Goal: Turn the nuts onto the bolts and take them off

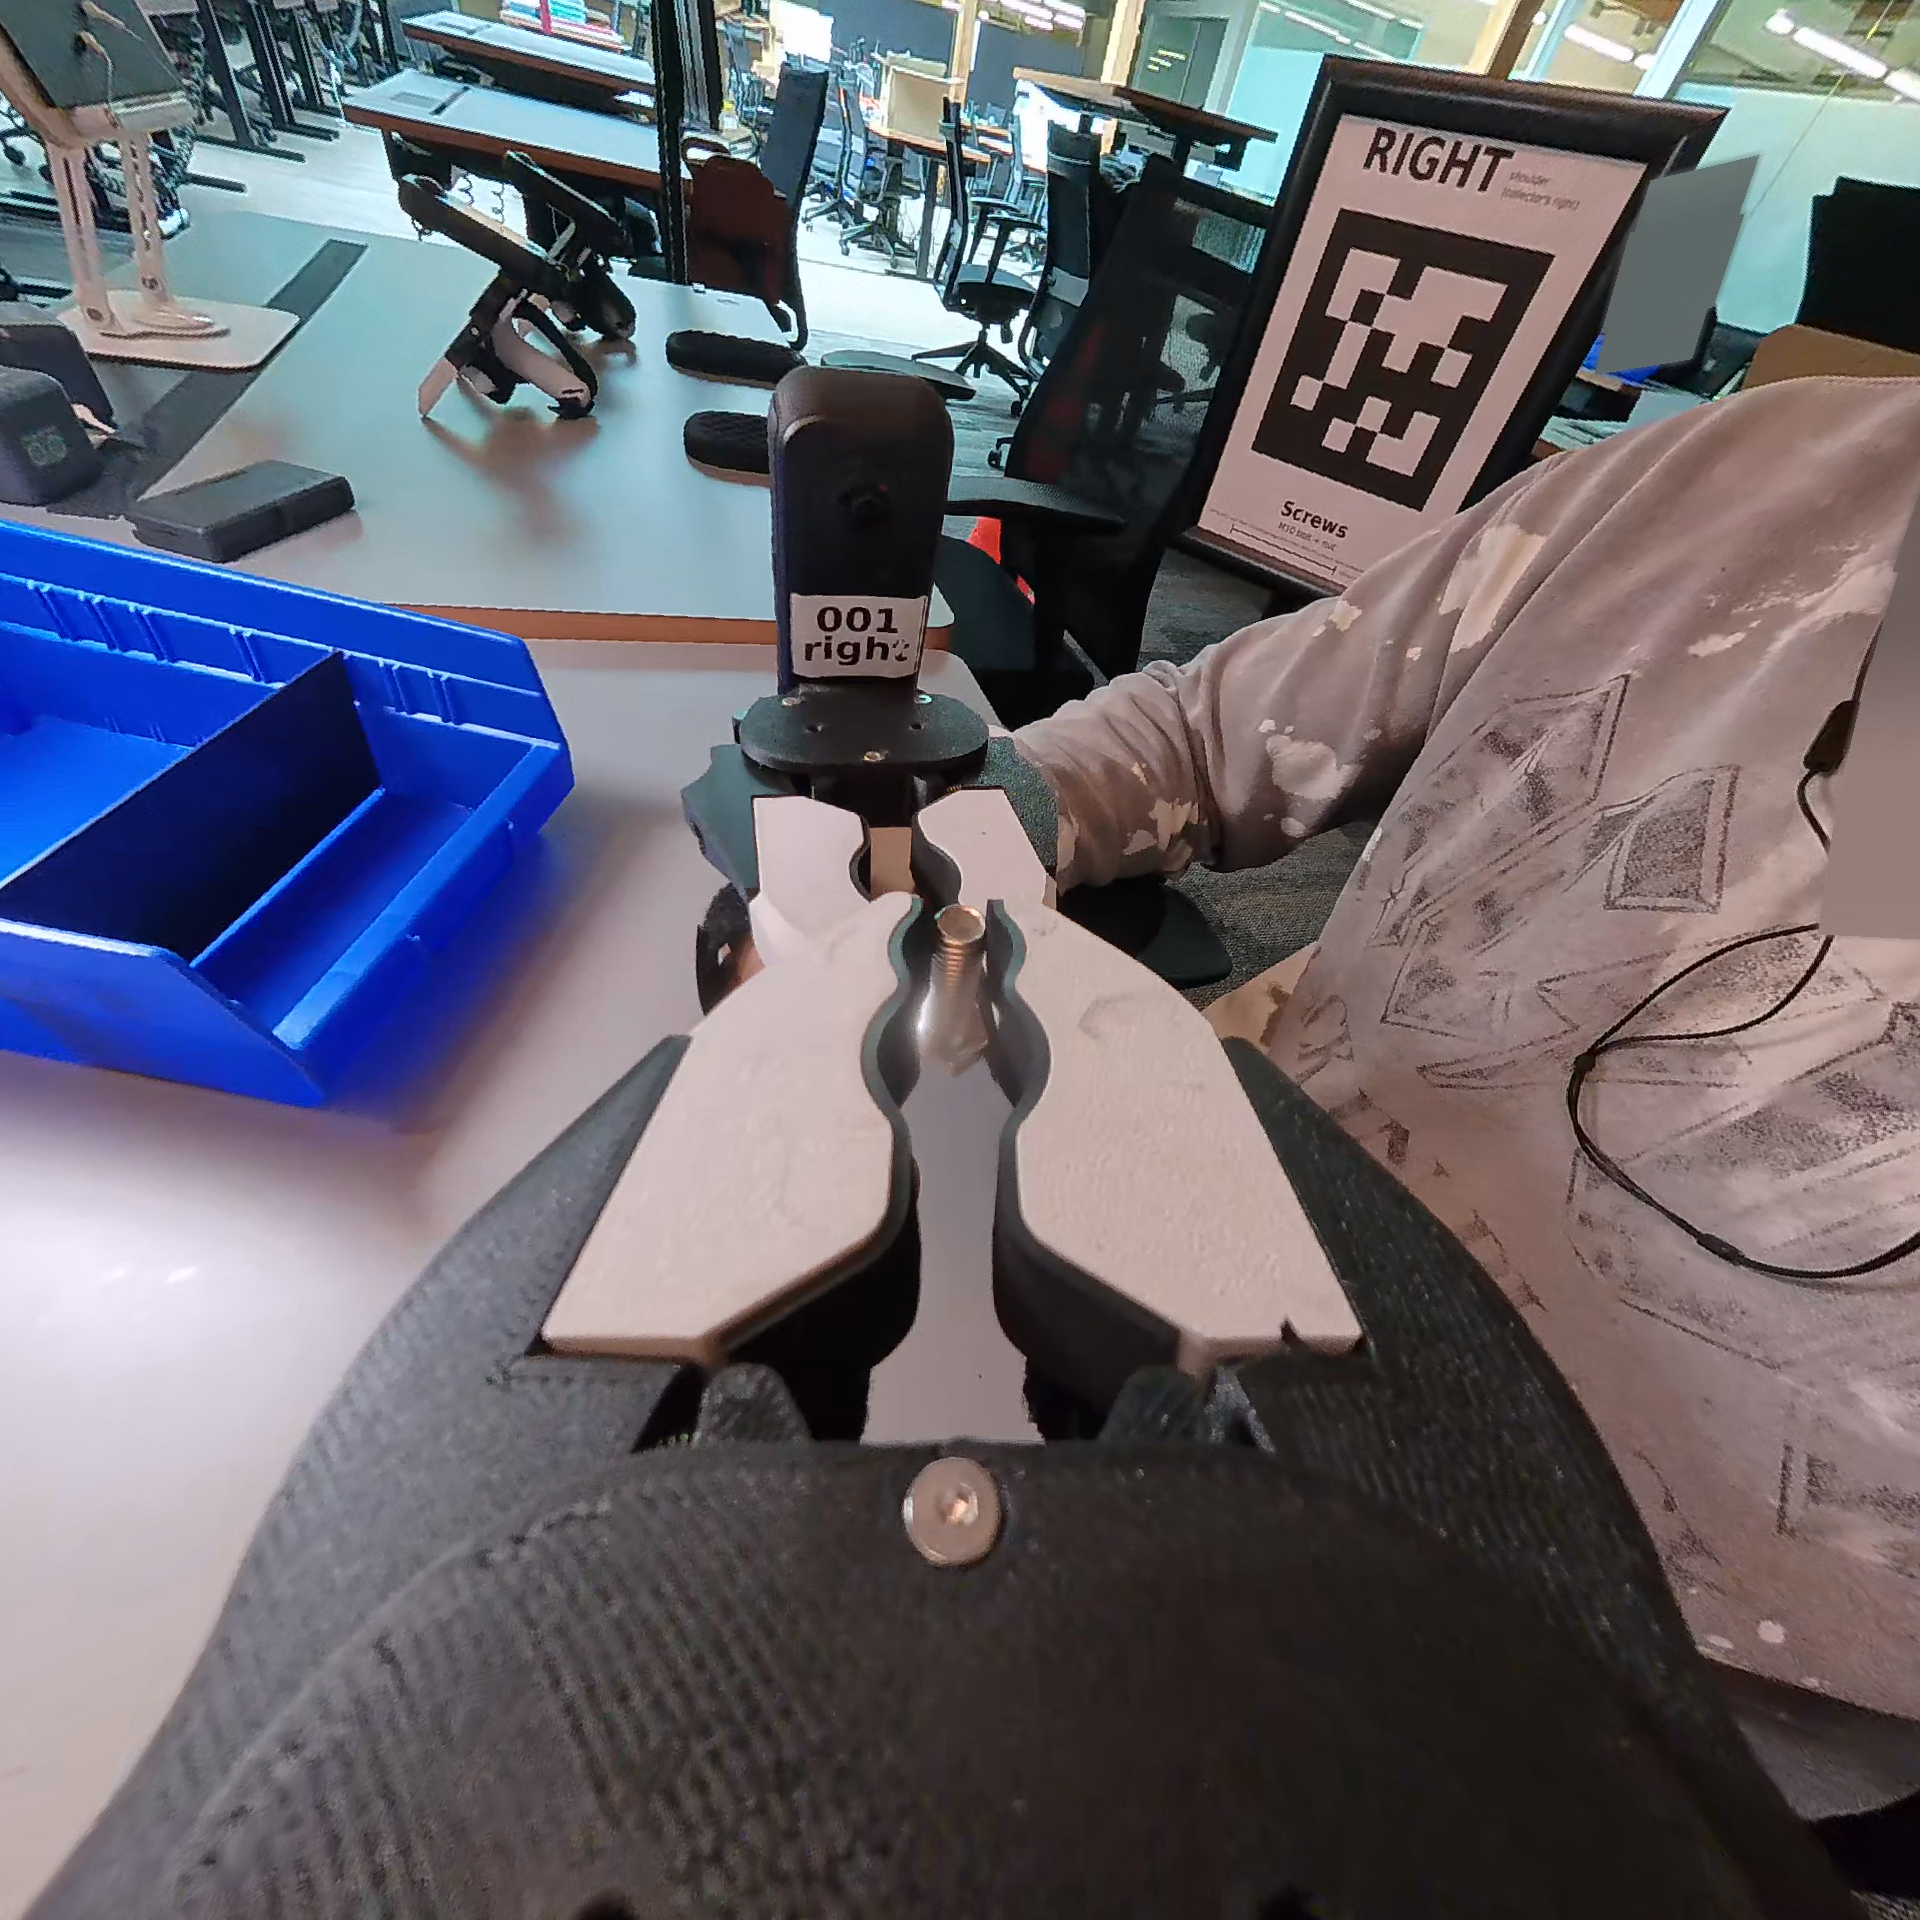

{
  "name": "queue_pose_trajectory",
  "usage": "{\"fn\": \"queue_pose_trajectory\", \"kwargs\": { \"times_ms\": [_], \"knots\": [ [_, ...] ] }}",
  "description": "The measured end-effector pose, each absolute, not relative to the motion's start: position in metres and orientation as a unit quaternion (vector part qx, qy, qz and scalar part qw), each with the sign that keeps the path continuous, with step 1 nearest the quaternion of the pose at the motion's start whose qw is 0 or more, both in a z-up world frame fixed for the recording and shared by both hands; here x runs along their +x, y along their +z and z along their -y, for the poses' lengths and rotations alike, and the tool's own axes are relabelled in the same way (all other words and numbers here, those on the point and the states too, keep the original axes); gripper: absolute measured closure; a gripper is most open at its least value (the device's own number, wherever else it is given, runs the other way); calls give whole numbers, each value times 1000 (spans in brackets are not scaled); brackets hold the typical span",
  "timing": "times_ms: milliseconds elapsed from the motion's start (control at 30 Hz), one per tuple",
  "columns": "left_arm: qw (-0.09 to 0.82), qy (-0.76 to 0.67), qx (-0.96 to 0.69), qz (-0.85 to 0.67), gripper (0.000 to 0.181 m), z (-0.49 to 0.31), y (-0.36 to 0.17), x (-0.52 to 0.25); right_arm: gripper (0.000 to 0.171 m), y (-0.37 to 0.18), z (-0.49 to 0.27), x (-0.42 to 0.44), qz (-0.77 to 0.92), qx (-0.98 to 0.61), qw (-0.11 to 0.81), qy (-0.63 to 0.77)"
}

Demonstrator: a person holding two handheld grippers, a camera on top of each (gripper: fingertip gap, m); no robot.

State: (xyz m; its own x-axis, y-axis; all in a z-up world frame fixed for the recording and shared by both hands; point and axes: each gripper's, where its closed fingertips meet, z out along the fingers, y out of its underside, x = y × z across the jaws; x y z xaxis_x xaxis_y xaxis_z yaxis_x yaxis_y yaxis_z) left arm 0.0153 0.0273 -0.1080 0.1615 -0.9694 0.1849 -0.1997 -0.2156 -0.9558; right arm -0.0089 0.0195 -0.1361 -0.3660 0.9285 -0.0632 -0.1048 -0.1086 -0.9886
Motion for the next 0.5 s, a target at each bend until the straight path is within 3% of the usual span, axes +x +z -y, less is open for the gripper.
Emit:
{"fn": "queue_pose_trajectory", "kwargs": {
  "times_ms": [300, 400, 500],
  "knots": [
    [443, -460, -622, -454, 171, -30, -103, 15, 153, -132, -21, -7, 514, -387, 418, 641],
    [473, -457, -618, -430, 144, -36, -90, 7, 153, -132, -26, -7, 505, -395, 424, 639],
    [536, -409, -640, -368, 143, -51, -62, -35, 153, -133, -38, -2, 496, -411, 433, 631]
  ]
}}
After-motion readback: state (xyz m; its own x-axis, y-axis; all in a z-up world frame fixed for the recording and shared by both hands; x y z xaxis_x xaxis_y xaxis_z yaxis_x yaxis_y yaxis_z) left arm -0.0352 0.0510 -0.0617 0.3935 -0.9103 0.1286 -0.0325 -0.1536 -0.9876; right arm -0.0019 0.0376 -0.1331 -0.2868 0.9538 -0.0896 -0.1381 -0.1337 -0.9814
